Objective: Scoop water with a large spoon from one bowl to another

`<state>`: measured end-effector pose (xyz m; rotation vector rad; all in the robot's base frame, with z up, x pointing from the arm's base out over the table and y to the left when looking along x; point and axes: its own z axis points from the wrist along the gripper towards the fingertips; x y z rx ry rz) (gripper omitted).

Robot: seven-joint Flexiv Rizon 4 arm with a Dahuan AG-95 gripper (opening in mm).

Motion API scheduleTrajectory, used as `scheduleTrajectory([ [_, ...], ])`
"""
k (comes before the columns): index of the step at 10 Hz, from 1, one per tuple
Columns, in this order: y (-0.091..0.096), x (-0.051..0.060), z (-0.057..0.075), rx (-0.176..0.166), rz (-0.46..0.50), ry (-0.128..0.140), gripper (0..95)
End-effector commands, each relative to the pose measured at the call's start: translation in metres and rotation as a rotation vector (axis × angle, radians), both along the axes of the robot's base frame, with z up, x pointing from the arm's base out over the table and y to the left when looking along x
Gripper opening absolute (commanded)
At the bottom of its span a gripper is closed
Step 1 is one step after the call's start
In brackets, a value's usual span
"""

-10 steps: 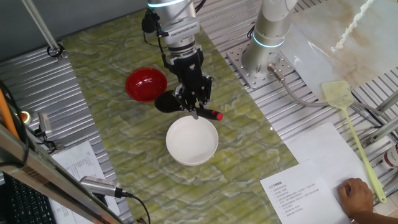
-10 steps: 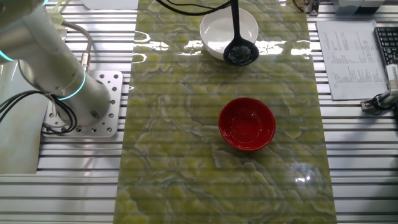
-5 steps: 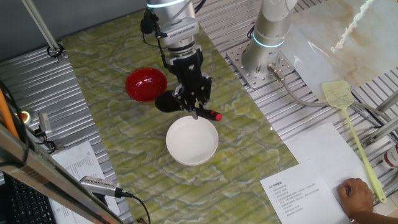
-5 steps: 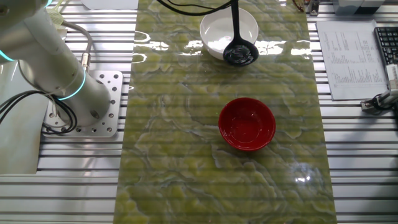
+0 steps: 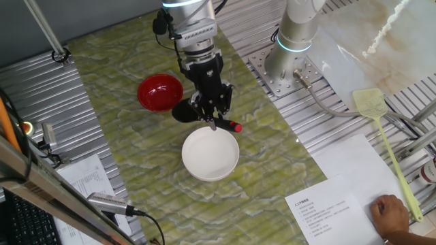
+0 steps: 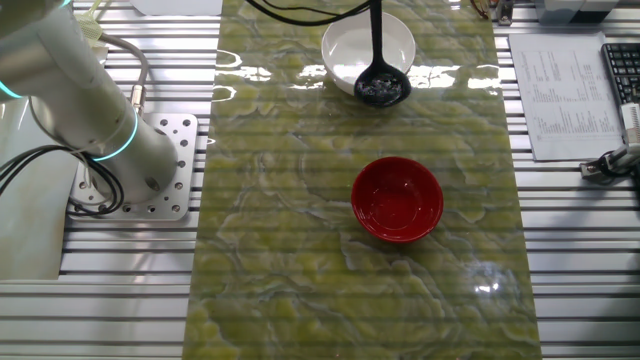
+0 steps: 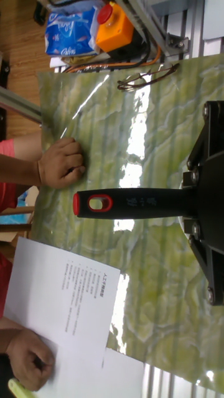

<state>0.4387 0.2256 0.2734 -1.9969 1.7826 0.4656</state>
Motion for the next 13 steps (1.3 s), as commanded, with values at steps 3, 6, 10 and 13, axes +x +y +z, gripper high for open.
scheduleTrajectory([
  [3, 0.001, 0.001, 0.000, -0.002, -0.016, 0.003, 0.0],
  [6, 0.001, 0.000, 0.000, -0.003, -0.014, 0.003, 0.0],
  [10, -0.004, 0.001, 0.001, -0.004, -0.010, 0.003, 0.0],
  [13, -0.013, 0.002, 0.002, -0.005, 0.001, -0.001, 0.0],
])
